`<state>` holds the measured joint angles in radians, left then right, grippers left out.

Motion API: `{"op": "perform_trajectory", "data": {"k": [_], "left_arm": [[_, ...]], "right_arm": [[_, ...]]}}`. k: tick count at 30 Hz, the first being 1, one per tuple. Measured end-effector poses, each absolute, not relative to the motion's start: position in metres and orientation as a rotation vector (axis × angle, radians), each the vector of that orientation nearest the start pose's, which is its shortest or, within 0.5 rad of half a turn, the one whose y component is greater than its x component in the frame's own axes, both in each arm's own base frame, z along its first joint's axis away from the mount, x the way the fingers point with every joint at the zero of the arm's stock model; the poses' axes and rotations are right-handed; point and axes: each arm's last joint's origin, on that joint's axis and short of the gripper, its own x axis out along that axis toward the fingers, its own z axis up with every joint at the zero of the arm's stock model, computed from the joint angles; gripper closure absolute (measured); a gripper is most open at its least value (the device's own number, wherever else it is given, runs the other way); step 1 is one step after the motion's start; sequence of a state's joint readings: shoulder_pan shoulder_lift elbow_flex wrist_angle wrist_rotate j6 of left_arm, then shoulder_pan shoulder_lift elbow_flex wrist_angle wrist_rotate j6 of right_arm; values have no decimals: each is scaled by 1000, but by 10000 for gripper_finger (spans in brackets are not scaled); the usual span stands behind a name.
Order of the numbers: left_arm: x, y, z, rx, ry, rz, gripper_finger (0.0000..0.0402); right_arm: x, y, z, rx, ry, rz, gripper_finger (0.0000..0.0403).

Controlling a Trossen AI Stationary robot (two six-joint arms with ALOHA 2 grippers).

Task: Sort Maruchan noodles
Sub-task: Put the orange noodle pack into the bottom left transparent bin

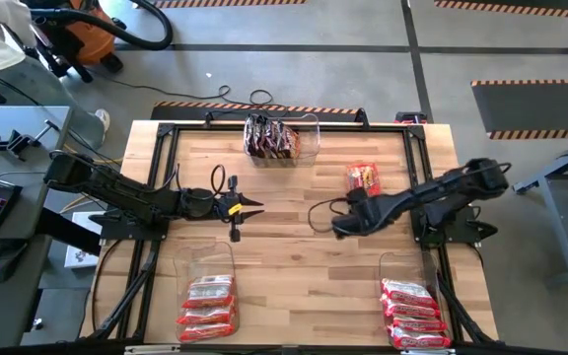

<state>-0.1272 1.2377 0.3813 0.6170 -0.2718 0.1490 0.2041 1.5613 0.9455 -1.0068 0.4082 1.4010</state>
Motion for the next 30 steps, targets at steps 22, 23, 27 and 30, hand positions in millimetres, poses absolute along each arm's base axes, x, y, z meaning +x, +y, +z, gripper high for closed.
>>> {"op": "perform_trajectory", "data": {"k": [22, 23, 27, 30], "left_arm": [[227, -29, 170, 140, 392, -141, 332], [226, -29, 169, 138, 400, -154, 332], [226, -30, 168, 133, 412, -175, 332], [226, -30, 167, 118, 421, -172, 332]], "right_arm": [[231, -42, 139, 622, 757, -1328, 403], [232, -42, 135, 619, 729, -1286, 403], [243, -34, 129, 626, 668, -1092, 403], [253, -21, 132, 607, 694, -915, 403]]}}
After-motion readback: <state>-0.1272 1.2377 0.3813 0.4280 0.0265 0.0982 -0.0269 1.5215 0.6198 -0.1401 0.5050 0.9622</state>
